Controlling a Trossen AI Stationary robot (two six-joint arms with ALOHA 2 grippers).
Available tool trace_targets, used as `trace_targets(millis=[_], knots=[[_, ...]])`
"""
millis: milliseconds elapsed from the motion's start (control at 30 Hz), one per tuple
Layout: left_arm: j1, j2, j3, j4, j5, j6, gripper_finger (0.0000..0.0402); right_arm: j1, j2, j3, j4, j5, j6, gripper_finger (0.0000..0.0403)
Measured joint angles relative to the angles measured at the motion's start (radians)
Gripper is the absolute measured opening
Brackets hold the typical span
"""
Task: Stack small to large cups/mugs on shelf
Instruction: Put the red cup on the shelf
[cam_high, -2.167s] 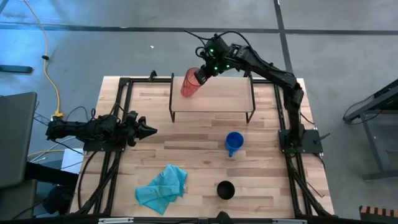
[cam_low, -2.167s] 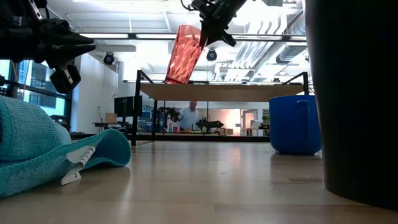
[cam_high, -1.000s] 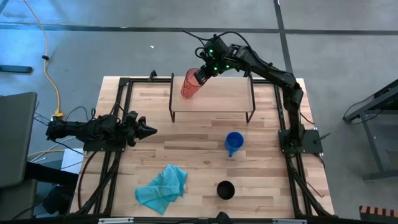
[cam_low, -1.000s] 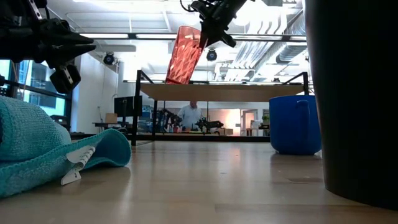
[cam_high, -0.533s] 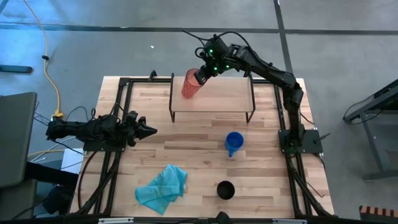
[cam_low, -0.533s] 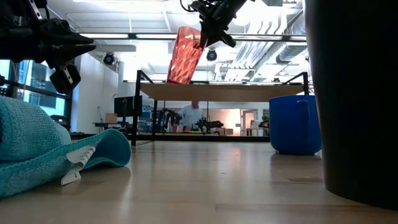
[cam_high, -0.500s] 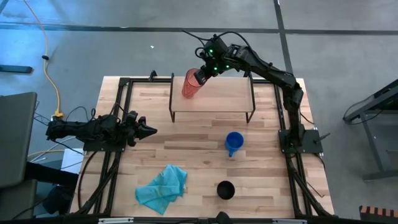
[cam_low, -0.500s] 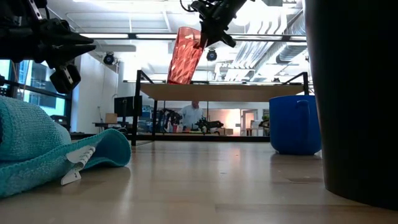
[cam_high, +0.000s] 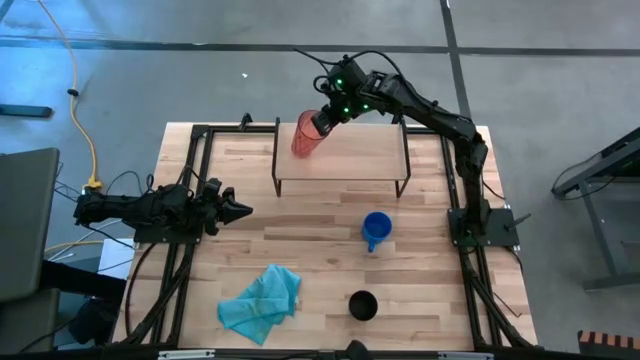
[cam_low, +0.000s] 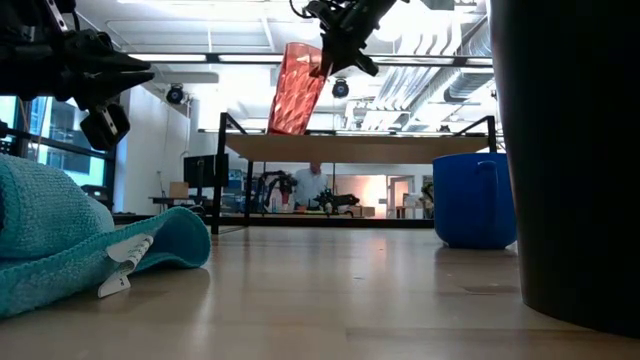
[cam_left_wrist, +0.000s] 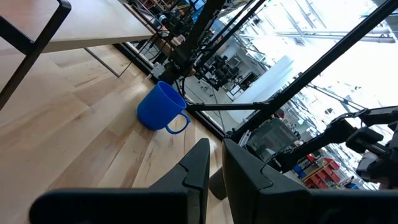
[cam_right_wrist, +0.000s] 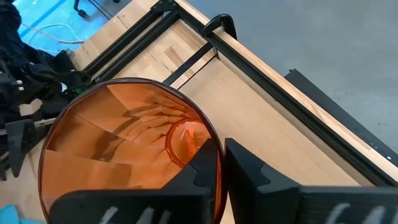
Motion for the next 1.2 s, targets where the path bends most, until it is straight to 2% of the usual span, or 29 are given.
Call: trace_targets(millis=[633, 1000, 1200], knots=[[0.0, 0.0, 0.0, 0.0, 0.004, 0.0, 0.0033, 0.002, 0.015, 0.0, 0.019, -0.036, -0.002, 0.0012], [0.0, 0.0, 0.0, -0.001, 0.004, 0.0, 0.0033, 0.007, 0.015, 0.0, 0.021, -0.034, -0.018, 0.008], [0.0, 0.0, 0.0, -0.001, 0.004, 0.0, 0.0033, 0.007, 0.015, 0.0, 0.027, -0.033, -0.018, 0.009]])
